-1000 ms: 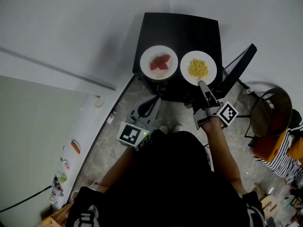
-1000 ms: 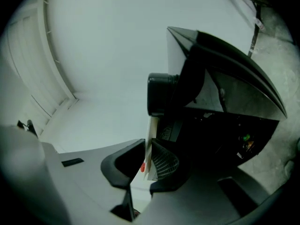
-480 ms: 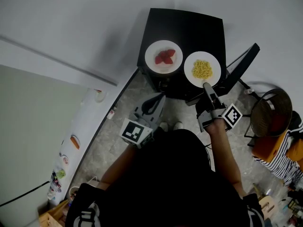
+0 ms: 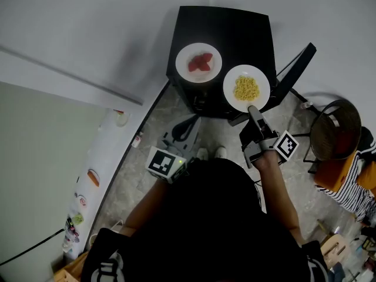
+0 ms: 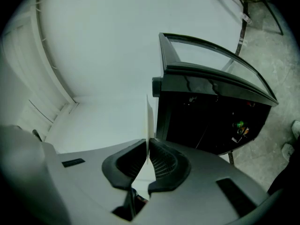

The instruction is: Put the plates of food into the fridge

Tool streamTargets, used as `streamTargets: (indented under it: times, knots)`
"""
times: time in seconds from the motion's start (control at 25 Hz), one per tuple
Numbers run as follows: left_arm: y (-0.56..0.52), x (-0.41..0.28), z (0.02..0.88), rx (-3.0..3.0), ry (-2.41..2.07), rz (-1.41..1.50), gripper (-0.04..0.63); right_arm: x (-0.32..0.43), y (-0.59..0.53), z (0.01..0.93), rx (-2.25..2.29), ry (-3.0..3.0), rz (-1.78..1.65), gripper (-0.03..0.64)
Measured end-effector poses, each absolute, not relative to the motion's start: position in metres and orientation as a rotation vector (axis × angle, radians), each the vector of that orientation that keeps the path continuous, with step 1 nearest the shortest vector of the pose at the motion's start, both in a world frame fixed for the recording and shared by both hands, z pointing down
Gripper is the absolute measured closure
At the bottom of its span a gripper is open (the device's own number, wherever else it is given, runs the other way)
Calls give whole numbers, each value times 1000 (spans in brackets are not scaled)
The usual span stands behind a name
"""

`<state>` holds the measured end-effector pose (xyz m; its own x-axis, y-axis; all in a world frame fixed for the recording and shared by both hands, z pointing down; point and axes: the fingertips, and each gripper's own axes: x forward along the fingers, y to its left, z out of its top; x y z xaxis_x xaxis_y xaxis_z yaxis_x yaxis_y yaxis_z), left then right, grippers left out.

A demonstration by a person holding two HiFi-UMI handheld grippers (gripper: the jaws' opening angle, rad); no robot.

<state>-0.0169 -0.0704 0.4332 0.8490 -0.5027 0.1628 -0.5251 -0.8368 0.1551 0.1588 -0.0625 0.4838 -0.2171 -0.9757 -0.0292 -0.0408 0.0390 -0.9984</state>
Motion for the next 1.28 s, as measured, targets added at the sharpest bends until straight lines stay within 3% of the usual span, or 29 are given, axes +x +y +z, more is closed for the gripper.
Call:
streamTargets:
  times: [0.6,1.28]
  knots:
    - [-54,-29,435,2811,-825,163,572,133,-7,527,-1083,1396,-1473,578]
    - [-57,-31,436,2808,-850,214,572,158,-38,617,-1212,1252,-1497,577]
